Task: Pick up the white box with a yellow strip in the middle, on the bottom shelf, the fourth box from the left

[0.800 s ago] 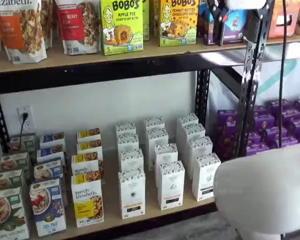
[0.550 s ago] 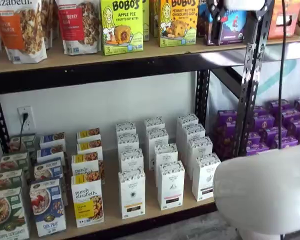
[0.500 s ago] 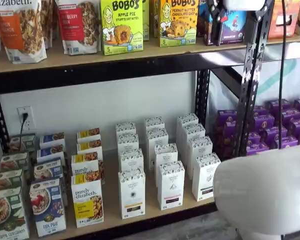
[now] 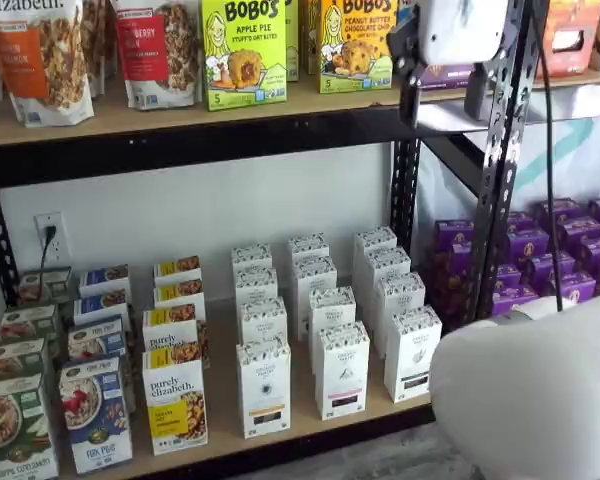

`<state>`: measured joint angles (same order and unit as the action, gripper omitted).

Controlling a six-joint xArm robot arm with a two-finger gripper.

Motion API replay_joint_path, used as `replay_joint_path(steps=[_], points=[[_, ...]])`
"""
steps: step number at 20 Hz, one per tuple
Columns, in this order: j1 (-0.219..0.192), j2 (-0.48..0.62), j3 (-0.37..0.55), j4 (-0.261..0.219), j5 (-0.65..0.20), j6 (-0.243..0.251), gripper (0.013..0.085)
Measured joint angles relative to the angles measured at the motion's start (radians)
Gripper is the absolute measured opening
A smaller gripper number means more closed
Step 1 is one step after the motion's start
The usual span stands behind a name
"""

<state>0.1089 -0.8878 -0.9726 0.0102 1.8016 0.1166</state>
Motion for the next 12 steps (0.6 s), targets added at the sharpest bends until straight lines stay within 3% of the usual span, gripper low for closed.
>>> replay_joint_path(steps=[2, 9, 12], points=[[0.029, -0.004, 0.043, -0.025, -0.049, 0.025, 0.085], [0.034, -0.008, 0.187, -0.026, -0.226, 0.036, 0.085], [0.055, -0.001, 0.245, -0.034, -0.298, 0.059, 0.085]])
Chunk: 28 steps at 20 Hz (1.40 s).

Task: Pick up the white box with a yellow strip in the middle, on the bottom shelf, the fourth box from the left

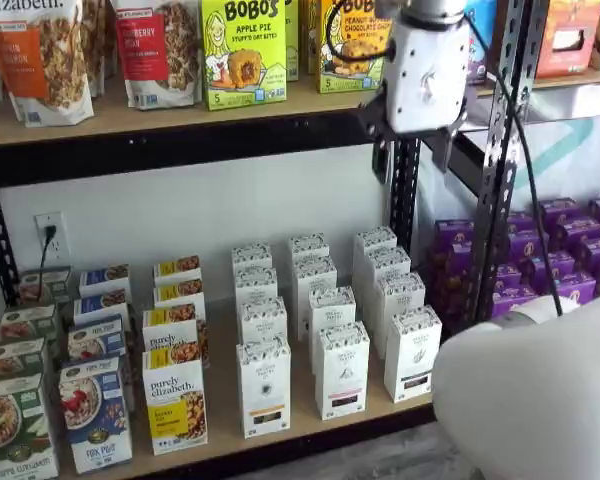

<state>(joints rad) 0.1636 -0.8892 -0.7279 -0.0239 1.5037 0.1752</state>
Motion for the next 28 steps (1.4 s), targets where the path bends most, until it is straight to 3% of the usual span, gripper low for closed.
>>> replay_joint_path(steps=[6, 12, 18, 23, 28], points=[[0.054, 0.022, 0.091, -0.015, -0.136, 0.06, 0.085], [0.136, 0.103, 0.135, -0.041, -0.219, 0.153, 0.085], [0.229, 0.223, 0.178, -0.05, -0.389, 0.26, 0.085], [0.267, 0.348, 0.194, -0.05, -0.546, 0.308, 0.085], [0.276, 0.471, 0.186, -0.094, -0.665, 0.352, 0.085]])
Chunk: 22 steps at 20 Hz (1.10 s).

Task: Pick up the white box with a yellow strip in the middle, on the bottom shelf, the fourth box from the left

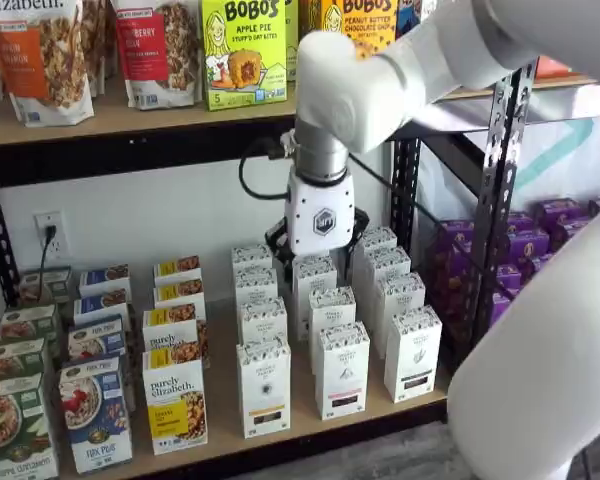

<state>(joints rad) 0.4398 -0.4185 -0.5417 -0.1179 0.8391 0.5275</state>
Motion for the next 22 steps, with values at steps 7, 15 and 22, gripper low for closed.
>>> replay_joint_path(steps=[7, 15, 22], points=[[-0.028, 0.188, -0.027, 0.07, -0.157, -0.071, 0.085], [-0.058, 0.394, -0.092, 0.11, -0.284, -0.132, 0.085], [-0.073, 0.553, -0.159, 0.084, -0.379, -0.125, 0.085]])
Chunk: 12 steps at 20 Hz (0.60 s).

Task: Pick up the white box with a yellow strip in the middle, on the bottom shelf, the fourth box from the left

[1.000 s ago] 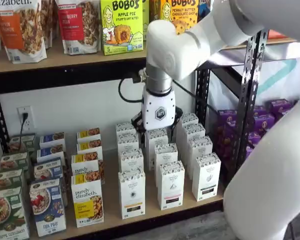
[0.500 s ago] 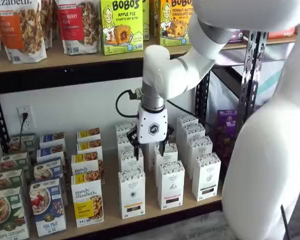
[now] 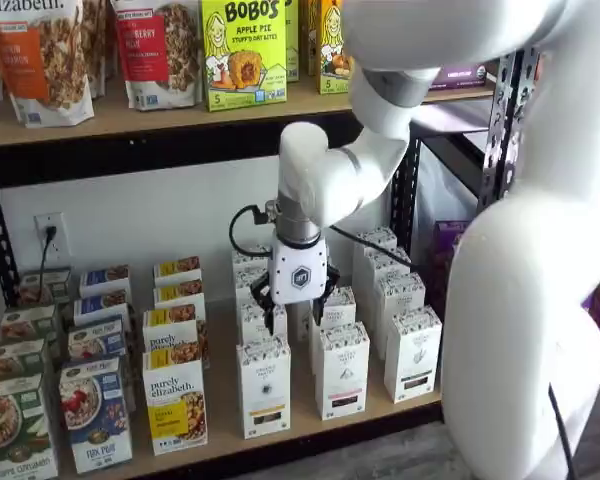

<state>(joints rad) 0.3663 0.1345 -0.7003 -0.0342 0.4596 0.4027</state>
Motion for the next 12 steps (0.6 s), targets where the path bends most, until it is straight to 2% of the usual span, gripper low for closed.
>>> replay_joint_path(steps=[3, 8, 12], points=[[-0.003, 0.068, -0.033, -0.008, -0.037, 0.004, 0.085], [-0.008, 0.155, -0.089, -0.082, -0.05, 0.067, 0.085], [-0.011, 0.231, -0.13, 0.018, -0.096, -0.028, 0.085]])
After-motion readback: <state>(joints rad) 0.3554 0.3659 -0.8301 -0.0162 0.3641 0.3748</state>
